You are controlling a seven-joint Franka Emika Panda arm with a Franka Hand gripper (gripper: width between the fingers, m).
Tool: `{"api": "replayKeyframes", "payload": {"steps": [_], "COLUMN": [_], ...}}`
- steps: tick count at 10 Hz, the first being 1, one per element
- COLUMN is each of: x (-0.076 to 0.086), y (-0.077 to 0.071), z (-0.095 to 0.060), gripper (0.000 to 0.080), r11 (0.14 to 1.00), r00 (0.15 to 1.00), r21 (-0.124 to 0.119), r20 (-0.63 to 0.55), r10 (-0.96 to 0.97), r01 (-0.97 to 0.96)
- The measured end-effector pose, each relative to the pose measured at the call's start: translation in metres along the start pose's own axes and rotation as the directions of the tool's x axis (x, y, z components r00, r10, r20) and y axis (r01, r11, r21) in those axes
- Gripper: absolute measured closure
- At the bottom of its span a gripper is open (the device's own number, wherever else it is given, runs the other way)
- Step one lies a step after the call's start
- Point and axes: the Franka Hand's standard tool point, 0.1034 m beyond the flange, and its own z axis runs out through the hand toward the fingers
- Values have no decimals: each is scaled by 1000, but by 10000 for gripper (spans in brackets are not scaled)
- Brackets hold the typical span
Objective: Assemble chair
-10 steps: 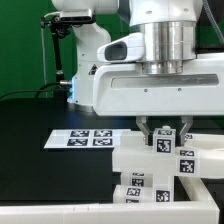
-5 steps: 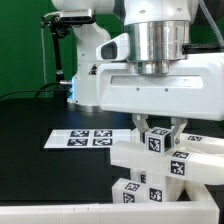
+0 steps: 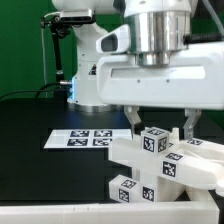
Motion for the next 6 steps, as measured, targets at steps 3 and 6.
{"api": "replayKeyframes", "payload": {"steps": [3,6], "x": [-4,-5], "y": [0,1], "z": [-24,-22], "gripper": [151,150], "r11": [1000,1000], "r00": [1000,1000], "r21": [21,18], "r20": [3,4], "r10": [1,0], "r01": [-1,0]}}
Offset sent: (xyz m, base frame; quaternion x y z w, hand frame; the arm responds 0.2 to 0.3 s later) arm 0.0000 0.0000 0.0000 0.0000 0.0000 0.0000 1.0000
